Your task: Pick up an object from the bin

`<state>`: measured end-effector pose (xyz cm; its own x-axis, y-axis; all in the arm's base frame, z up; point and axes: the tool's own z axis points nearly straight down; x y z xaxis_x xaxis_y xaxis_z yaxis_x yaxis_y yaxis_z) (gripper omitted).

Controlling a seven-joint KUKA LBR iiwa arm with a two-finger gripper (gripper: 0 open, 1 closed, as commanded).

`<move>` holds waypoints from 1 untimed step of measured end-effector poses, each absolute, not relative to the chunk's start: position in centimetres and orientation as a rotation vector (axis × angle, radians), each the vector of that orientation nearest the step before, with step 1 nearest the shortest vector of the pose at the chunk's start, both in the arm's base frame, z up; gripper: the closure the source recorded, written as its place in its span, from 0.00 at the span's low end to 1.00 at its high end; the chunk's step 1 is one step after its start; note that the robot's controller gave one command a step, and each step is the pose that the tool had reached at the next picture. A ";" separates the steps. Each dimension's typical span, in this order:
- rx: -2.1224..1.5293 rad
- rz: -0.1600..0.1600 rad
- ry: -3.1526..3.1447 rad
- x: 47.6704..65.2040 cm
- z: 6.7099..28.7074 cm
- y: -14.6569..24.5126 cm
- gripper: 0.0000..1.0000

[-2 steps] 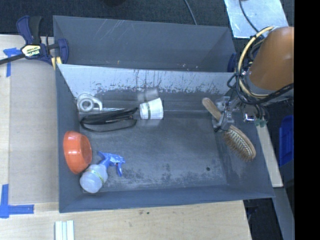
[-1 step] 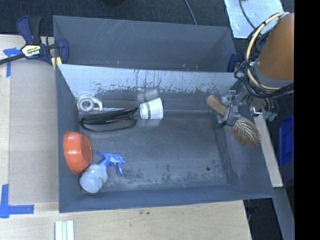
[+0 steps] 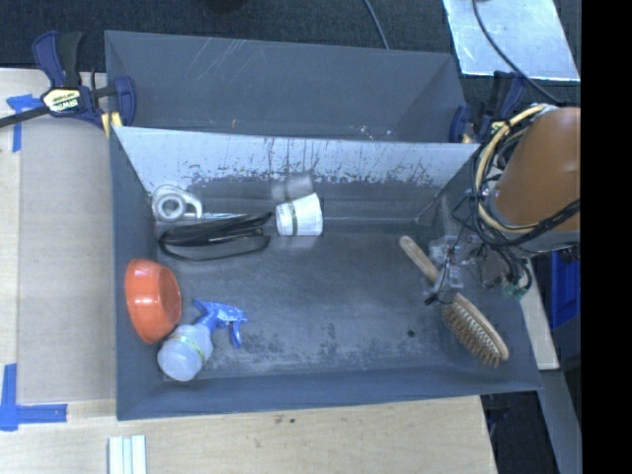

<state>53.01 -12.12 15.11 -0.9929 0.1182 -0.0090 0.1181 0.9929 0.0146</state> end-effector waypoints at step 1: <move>0.039 0.015 3.099 57.9 21.2 -10.4 1.00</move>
Offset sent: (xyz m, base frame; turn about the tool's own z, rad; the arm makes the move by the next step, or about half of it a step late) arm -0.0328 0.0413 -0.0623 -0.1107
